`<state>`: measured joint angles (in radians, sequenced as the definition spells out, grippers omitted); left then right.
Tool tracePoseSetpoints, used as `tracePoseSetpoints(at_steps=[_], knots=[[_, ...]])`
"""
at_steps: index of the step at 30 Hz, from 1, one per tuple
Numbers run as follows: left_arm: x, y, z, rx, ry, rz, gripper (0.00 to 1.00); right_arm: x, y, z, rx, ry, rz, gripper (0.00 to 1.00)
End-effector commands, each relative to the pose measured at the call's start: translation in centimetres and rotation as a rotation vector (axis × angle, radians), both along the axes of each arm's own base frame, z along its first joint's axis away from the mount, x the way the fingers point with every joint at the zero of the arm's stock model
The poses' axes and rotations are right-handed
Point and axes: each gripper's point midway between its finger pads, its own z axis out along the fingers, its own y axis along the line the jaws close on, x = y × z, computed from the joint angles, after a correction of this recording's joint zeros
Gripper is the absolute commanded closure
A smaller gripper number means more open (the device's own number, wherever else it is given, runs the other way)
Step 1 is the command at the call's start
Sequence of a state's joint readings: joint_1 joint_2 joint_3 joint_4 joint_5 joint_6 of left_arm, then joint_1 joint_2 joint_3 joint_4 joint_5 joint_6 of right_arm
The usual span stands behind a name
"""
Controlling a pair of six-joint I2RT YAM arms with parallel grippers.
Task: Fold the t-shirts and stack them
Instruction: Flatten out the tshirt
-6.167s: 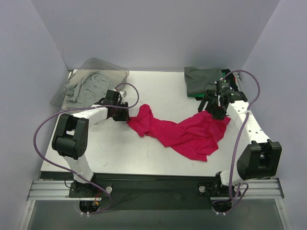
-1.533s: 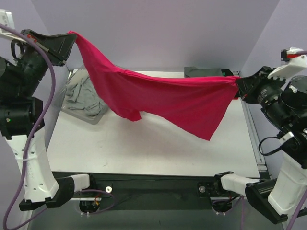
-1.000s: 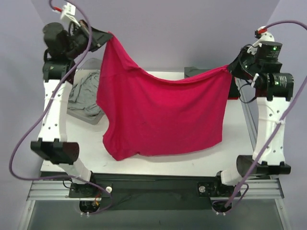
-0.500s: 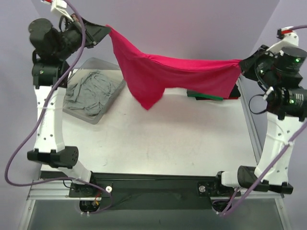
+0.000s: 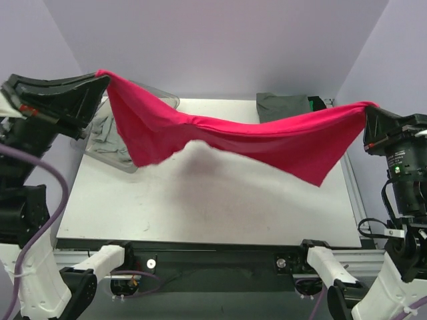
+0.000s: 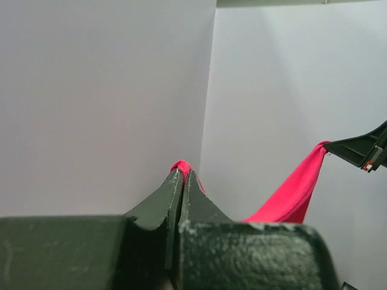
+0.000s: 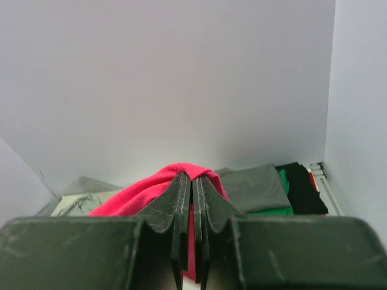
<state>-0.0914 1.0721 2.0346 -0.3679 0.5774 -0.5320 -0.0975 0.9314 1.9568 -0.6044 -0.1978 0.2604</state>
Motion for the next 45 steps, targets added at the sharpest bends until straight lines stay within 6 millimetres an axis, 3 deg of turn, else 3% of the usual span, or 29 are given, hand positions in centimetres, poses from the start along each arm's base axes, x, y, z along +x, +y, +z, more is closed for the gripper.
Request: tracePoseSetpoints(at_steps=[1,2,4,5,8,9,10,11,14,15,17,18,19,20,21,24,25,27,28,31,32,33,34,35,36,37,41,45], knots=[[-1.0,0.7,2.6,0.012,-0.107,0.058,1.00,0.6,-0.4,1.6,0.019,-0.064,-0.020,1.00],[-1.2,0.7,3.1,0.009,-0.119,0.059,1.00,1.2,-0.3,1.1,0.043,-0.048,-0.012,1.00],[0.4,0.5,3.3,0.004,-0.113,0.054,1.00,2.9,-0.5,-0.1,0.065,-0.001,-0.012,1.00],[1.5,0.3,2.9,-0.002,-0.088,0.043,1.00,4.3,-0.6,-1.6,0.080,0.047,-0.014,1.00],[8.7,-1.2,-1.3,-0.003,0.057,-0.012,1.00,8.3,-2.1,-5.8,0.098,0.174,-0.079,1.00],[12.0,-2.0,-3.2,-0.026,0.124,-0.048,1.00,10.7,-2.6,-9.1,0.096,0.265,-0.094,1.00],[14.3,-2.6,-5.1,-0.036,0.181,-0.074,1.00,12.0,-3.0,-10.7,0.098,0.305,-0.101,1.00],[18.8,-3.8,-10.0,-0.044,0.332,-0.117,1.00,14.4,-4.0,-14.4,0.109,0.391,-0.121,1.00],[24.2,-6.6,-16.7,0.000,0.462,-0.169,1.00,17.9,-5.9,-19.6,0.168,0.494,-0.121,1.00],[27.7,-7.8,-21.5,0.021,0.573,-0.179,0.98,19.8,-6.5,-22.9,0.187,0.576,-0.127,1.00],[30.4,-9.9,-26.1,0.065,0.655,-0.205,0.78,21.6,-7.2,-26.6,0.207,0.665,-0.131,1.00],[32.9,-10.9,-30.2,0.080,0.743,-0.209,0.51,23.4,-7.7,-30.2,0.225,0.752,-0.133,0.99],[33.9,-11.5,-32.1,0.092,0.777,-0.208,0.31,24.4,-7.8,-31.4,0.251,0.782,-0.122,0.88],[34.8,-12.2,-33.9,0.119,0.797,-0.197,0.05,25.2,-8.0,-32.9,0.266,0.827,-0.116,0.71],[36.2,-12.9,-36.5,0.137,0.848,-0.190,0.03,26.3,-8.6,-36.8,0.296,0.924,-0.129,0.38],[36.7,-14.4,-39.8,0.189,0.896,-0.179,0.03,26.9,-9.3,-41.1,0.318,1.040,-0.156,0.07],[36.4,-14.8,-40.5,0.204,0.907,-0.176,0.03,26.8,-9.3,-41.6,0.315,1.054,-0.160,0.05],[34.9,-15.6,-40.6,0.237,0.916,-0.174,0.03,25.8,-9.3,-42.4,0.312,1.078,-0.183,0.03],[33.9,-15.7,-42.2,0.253,0.956,-0.171,0.03,25.3,-9.3,-42.4,0.307,1.080,-0.188,0.03],[31.0,-16.1,-42.3,0.252,1.000,-0.157,0.03,23.8,-8.6,-42.3,0.284,1.088,-0.199,0.02],[29.3,-16.2,-44.9,0.244,1.082,-0.162,0.03,23.3,-8.3,-42.3,0.280,1.094,-0.197,0.02],[28.5,-16.4,-43.7,0.221,1.053,-0.171,0.03,22.5,-7.8,-42.3,0.273,1.099,-0.197,0.02],[27.4,-17.2,-43.9,0.217,1.063,-0.183,0.03,22.1,-7.0,-42.5,0.260,1.109,-0.187,0.02],[26.0,-17.3,-46.0,0.205,1.125,-0.185,0.03,21.7,-6.4,-42.6,0.248,1.118,-0.183,0.02],[25.6,-17.7,-45.4,0.194,1.106,-0.190,0.03,20.9,-5.9,-42.9,0.237,1.130,-0.182,0.02],[24.5,-18.8,-46.1,0.207,1.119,-0.195,0.03,20.5,-5.6,-43.0,0.227,1.137,-0.184,0.02],[22.1,-21.7,-49.4,0.259,1.208,-0.230,0.03,18.7,-2.8,-44.6,0.217,1.202,-0.138,0.02],[20.3,-24.0,-52.6,0.282,1.278,-0.275,0.03,17.1,-1.2,-46.5,0.237,1.260,-0.117,0.02]])
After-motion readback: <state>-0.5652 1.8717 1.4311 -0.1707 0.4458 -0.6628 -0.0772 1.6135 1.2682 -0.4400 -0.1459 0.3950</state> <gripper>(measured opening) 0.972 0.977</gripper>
